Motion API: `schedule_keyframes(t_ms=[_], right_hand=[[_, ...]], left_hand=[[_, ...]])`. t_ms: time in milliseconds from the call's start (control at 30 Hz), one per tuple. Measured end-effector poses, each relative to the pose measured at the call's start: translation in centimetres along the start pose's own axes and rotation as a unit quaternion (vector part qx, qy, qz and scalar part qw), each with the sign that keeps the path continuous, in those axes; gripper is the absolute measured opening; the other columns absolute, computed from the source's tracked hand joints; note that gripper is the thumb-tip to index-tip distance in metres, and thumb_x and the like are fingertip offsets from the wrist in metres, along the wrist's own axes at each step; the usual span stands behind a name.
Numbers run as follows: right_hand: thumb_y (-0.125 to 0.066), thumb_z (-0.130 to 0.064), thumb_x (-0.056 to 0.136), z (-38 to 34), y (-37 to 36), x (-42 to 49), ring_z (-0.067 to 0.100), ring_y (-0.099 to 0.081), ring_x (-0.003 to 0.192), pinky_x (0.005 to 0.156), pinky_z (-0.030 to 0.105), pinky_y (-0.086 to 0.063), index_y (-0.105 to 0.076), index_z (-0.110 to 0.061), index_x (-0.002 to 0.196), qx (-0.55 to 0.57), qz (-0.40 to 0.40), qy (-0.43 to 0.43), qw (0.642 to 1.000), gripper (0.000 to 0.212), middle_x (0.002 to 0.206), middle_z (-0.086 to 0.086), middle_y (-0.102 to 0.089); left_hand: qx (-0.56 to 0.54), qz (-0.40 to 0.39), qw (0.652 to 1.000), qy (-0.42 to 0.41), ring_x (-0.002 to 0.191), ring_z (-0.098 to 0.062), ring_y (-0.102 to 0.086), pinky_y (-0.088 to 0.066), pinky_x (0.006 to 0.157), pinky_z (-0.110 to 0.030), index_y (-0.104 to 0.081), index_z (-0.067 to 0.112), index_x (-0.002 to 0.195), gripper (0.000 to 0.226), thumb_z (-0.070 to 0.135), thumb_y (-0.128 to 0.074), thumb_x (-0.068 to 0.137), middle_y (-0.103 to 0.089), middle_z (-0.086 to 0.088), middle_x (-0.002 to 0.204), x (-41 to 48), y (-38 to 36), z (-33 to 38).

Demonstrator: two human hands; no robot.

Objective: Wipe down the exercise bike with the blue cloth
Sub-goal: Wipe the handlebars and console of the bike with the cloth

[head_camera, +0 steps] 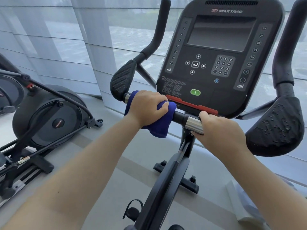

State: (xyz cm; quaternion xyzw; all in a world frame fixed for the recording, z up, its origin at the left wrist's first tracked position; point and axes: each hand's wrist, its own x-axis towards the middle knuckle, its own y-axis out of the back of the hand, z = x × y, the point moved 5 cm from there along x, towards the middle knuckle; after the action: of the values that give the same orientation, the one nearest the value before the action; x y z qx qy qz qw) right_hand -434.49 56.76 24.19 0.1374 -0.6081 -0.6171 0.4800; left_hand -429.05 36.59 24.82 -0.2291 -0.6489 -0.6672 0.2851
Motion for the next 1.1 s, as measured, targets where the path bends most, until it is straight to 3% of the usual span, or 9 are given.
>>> schedule_keyframes(t_ms=[167,300,333,433,533,700,867,933,1100], right_hand=[[-0.069,-0.042,0.079,0.1,0.2,-0.1,0.020,-0.040,0.048,0.039,0.022,-0.016,-0.034,-0.021,0.081,0.006,0.002,-0.008,1.000,0.041,0.061,-0.006,-0.043],[-0.065,-0.043,0.082,0.1,0.3,-0.1,0.021,-0.044,0.052,0.040,0.024,-0.016,-0.034,-0.021,0.082,0.014,-0.001,-0.015,1.000,0.038,0.065,-0.006,-0.047],[-0.065,-0.043,0.083,0.1,0.3,-0.1,0.021,-0.044,0.052,0.040,0.024,-0.015,-0.034,-0.021,0.083,0.015,-0.001,-0.016,1.000,0.038,0.065,-0.006,-0.047],[-0.066,-0.043,0.082,0.1,0.4,-0.2,0.021,-0.044,0.052,0.040,0.023,-0.014,-0.034,-0.021,0.083,0.010,0.006,-0.013,1.000,0.038,0.064,-0.006,-0.047],[-0.071,-0.040,0.077,0.1,0.3,-0.2,0.022,-0.040,0.048,0.041,0.022,-0.011,-0.035,-0.020,0.080,0.008,0.013,-0.008,1.000,0.042,0.061,-0.005,-0.044],[-0.079,-0.031,0.066,0.1,-0.1,0.0,0.023,-0.031,0.041,0.043,0.019,-0.005,-0.033,-0.018,0.073,0.019,0.017,-0.014,1.000,0.049,0.053,-0.005,-0.038],[-0.079,-0.025,0.064,0.2,-0.7,0.1,0.023,-0.031,0.039,0.041,0.020,-0.014,-0.034,-0.017,0.070,0.036,0.029,-0.018,0.999,0.046,0.051,-0.004,-0.038],[-0.075,-0.027,0.069,0.2,-0.7,0.1,0.023,-0.034,0.042,0.041,0.022,-0.017,-0.035,-0.017,0.072,0.031,0.030,-0.019,0.999,0.041,0.053,-0.004,-0.040],[-0.078,-0.030,0.067,0.1,-0.2,-0.2,0.023,-0.030,0.042,0.043,0.020,-0.005,-0.033,-0.018,0.072,0.023,0.023,-0.039,0.999,0.047,0.053,-0.006,-0.035]], left_hand=[[0.027,-0.213,0.975,0.065,0.067,-0.021,-0.050,-0.035,0.062,-0.034,-0.044,0.017,0.062,0.046,0.047,-0.028,0.093,-0.056,0.000,0.064,2.2,-0.3,-0.8],[0.029,-0.274,0.956,0.101,0.068,-0.022,-0.052,-0.038,0.067,-0.035,-0.044,0.017,0.057,0.051,0.047,-0.031,0.097,-0.057,-0.002,0.063,3.0,-0.1,-0.5],[0.032,-0.244,0.964,0.102,0.068,-0.023,-0.053,-0.037,0.066,-0.035,-0.046,0.017,0.057,0.051,0.046,-0.031,0.096,-0.056,-0.001,0.063,2.7,0.0,-0.5],[0.020,-0.038,0.997,0.058,0.066,-0.024,-0.055,-0.039,0.067,-0.035,-0.061,0.021,0.066,0.041,0.044,-0.037,0.089,-0.060,0.001,0.063,0.2,0.4,0.4],[0.026,0.088,0.995,0.036,0.068,-0.023,-0.056,-0.041,0.073,-0.037,-0.070,0.017,0.080,0.034,0.041,-0.046,0.087,-0.065,0.001,0.072,-1.6,-0.3,0.9],[0.023,0.132,0.991,-0.024,0.071,-0.023,-0.059,-0.042,0.077,-0.037,-0.070,0.013,0.083,0.036,0.037,-0.044,0.090,-0.068,-0.001,0.077,-1.7,-1.2,4.2],[-0.001,0.152,0.988,-0.030,0.075,-0.022,-0.060,-0.043,0.082,-0.039,-0.070,0.011,0.089,0.050,0.039,-0.030,0.096,-0.069,-0.002,0.082,-2.0,-1.9,6.5],[0.012,0.145,0.988,-0.050,0.073,-0.023,-0.060,-0.043,0.079,-0.039,-0.070,0.012,0.090,0.045,0.037,-0.033,0.094,-0.068,-0.001,0.081,-1.9,-1.7,6.2],[0.028,0.088,0.988,-0.121,0.066,-0.025,-0.058,-0.042,0.067,-0.036,-0.070,0.013,0.091,0.037,0.038,-0.042,0.090,-0.066,-0.002,0.075,-1.0,-1.5,4.8]])
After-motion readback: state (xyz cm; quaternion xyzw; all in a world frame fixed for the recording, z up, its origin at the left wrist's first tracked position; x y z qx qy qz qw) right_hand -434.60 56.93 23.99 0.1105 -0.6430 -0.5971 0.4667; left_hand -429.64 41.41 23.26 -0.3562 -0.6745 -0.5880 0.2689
